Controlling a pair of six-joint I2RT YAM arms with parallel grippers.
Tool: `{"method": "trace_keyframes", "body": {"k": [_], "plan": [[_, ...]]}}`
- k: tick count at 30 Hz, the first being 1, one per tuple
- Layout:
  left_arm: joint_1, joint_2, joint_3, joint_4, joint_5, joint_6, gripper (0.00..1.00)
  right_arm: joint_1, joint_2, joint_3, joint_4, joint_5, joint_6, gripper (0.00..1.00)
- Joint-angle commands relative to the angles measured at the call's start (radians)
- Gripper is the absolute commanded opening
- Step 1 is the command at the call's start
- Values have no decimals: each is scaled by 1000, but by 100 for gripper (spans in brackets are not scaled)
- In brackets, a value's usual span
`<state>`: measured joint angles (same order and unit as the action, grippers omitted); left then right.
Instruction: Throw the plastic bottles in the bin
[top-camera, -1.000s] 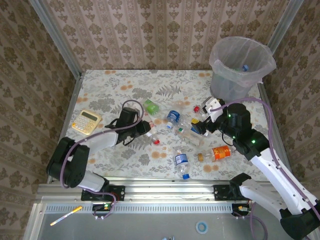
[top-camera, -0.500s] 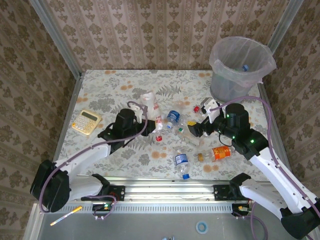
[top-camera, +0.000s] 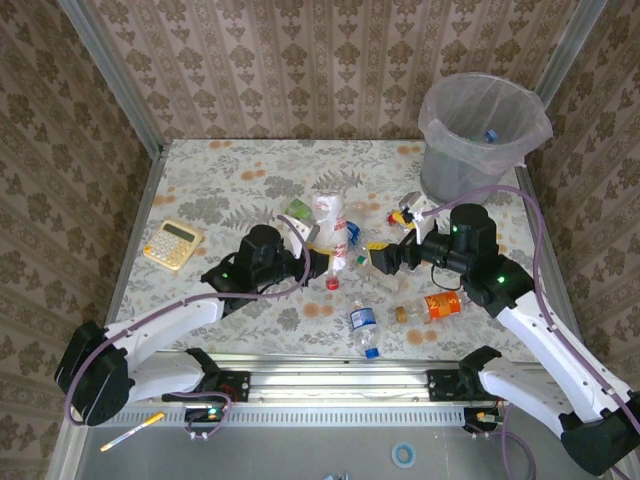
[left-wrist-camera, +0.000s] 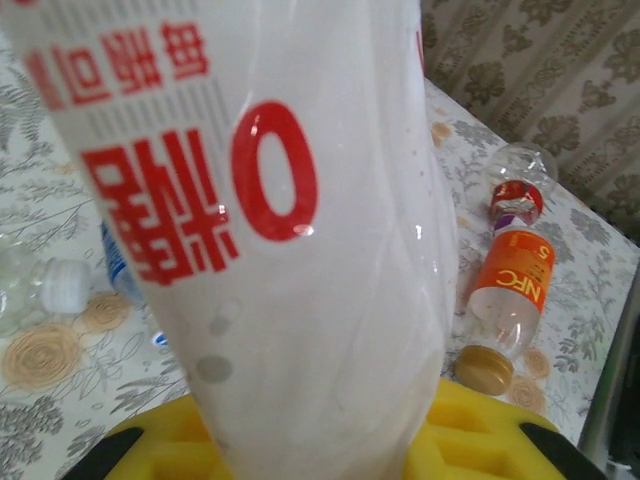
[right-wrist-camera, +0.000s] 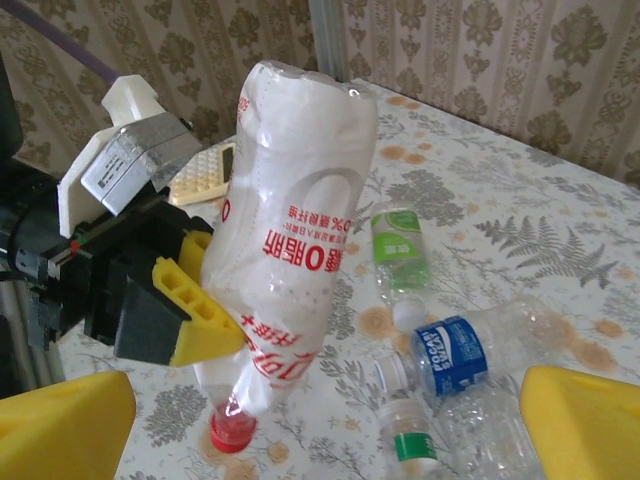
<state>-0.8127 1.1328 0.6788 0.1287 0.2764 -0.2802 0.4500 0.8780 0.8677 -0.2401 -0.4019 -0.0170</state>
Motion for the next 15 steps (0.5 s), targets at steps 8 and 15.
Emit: {"method": "trace_keyframes", "body": {"k": [8,15], "plan": [[-52,55,113,71,81,62,26,9,39,17,93,-116,92,100],[-82,102,150,104,115,65,26,9,45,3,117,-124,107,100]]}}
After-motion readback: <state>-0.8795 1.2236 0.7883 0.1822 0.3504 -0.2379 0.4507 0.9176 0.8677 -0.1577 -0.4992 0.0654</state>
